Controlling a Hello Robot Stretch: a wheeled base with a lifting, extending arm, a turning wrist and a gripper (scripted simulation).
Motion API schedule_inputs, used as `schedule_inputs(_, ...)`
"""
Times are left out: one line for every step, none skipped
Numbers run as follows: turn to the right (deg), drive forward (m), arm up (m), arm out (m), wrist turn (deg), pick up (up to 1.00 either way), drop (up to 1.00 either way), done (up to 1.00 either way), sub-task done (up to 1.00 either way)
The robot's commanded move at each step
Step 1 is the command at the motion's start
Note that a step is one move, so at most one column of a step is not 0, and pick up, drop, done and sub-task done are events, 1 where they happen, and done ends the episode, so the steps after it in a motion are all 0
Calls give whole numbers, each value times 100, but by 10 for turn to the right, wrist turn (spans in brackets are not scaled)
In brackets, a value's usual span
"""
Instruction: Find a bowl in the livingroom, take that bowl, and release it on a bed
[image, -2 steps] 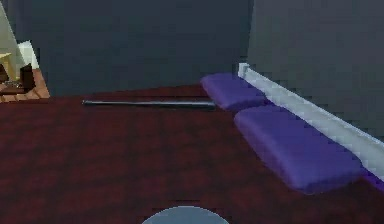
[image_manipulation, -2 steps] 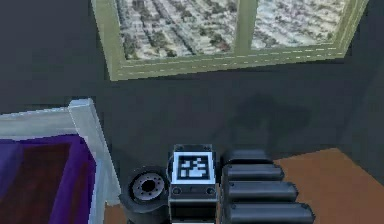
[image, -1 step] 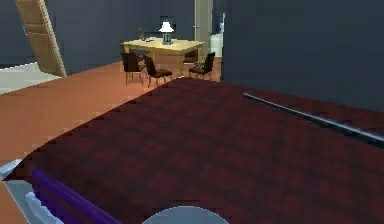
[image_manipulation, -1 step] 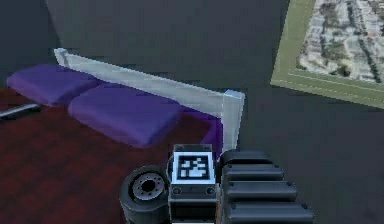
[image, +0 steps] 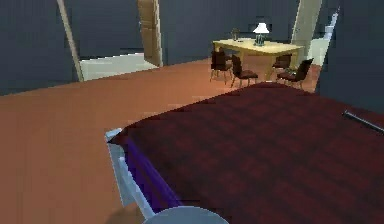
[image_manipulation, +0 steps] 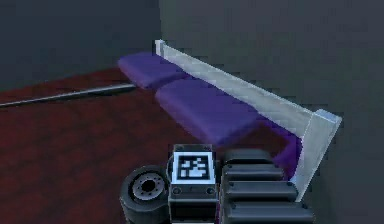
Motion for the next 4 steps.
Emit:
schedule_inputs(450,0,0,0,0,0,0,0,0)
schedule_inputs(450,0,0,0,0,0,0,0,0)
schedule_inputs(150,0,0,0,0,0,0,0,0)
schedule_inputs(-450,0,0,0,0,0,0,0,0)
